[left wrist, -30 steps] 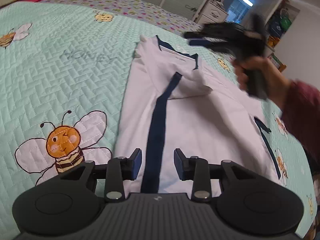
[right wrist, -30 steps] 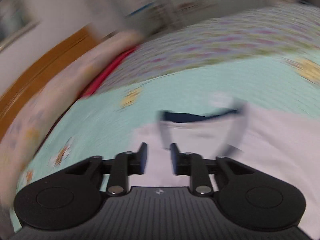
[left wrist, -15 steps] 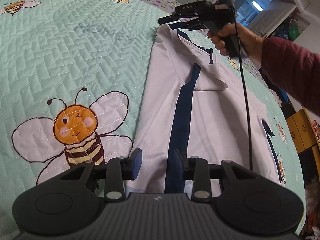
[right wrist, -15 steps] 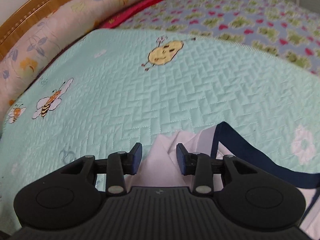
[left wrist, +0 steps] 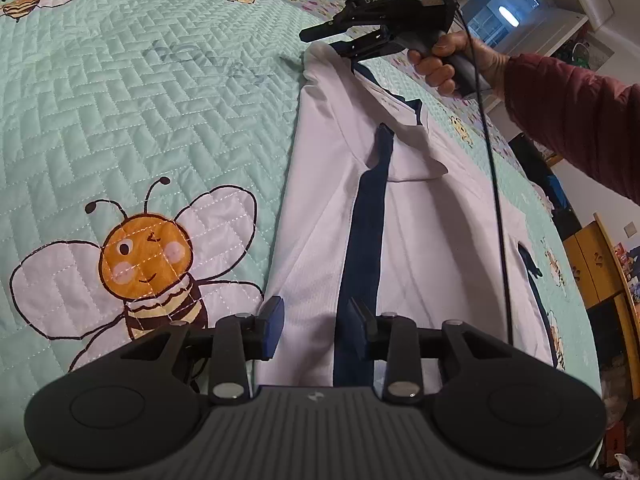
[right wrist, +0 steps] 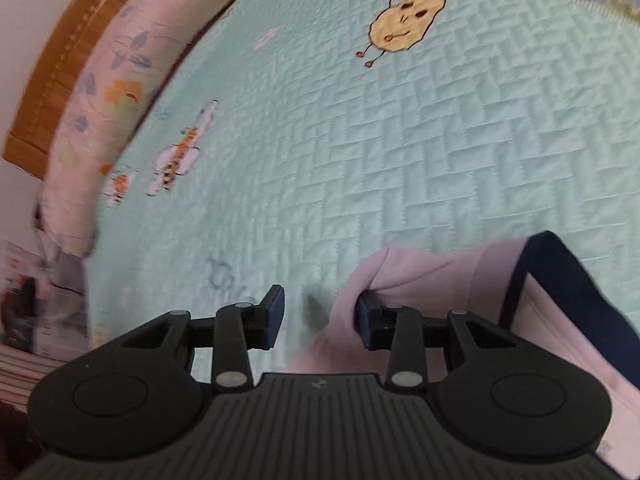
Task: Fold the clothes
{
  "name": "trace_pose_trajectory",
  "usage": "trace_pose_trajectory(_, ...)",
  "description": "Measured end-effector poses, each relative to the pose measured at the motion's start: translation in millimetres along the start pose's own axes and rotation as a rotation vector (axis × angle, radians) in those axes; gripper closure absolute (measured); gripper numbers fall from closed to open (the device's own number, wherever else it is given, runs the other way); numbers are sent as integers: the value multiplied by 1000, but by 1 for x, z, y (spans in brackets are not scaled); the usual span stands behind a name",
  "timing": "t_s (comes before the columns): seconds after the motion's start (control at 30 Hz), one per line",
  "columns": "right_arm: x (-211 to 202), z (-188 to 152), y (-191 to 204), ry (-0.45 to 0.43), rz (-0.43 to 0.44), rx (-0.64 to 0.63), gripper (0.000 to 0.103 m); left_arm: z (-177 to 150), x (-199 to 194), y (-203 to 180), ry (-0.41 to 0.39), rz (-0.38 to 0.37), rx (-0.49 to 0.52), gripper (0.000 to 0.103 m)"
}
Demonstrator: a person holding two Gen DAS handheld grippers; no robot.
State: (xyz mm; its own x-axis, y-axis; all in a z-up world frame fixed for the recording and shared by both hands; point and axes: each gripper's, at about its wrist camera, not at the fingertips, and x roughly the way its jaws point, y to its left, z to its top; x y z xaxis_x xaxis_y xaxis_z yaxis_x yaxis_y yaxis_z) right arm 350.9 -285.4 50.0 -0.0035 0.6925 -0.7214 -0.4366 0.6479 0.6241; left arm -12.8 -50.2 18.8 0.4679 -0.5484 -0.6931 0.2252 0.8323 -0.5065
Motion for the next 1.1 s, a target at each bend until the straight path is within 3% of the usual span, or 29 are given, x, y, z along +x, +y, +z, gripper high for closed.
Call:
trace_pose_trajectory(0.23,-2,-4,-24,-112,122,141,64,0,-1,1,-10,-12,-1,65)
trace_pose_trajectory(0.33,0,-6,-33,-129,129,176,64,1,-2,2,-12,-16,-9,65)
trace_pose_trajectory(0.4,3,-7,-34,-140,103,171,72,0,-2,1,-14,-12,-2,65)
trace_pose_trajectory(0.47,5,-9,-34,-148,74,151,89,-1,-1,0,-17,-6,7,65)
trace_pose_trajectory(0.57,6,-10,-36,-159,45,131,102,-2,-1,-5,-21,11,35,65)
trace_pose_trajectory(0.73,4,-8,-33,-228,-31,80,103,-10,-2,-13,-52,53,63,64)
trace_pose_trajectory(0.87,11,-9,-38,-250,-56,85,103,-15,1,-23,-66,85,110,57)
trace_pose_trajectory(1.1,2,-18,-50,-330,-19,183,103,-16,3,-28,-69,93,133,49)
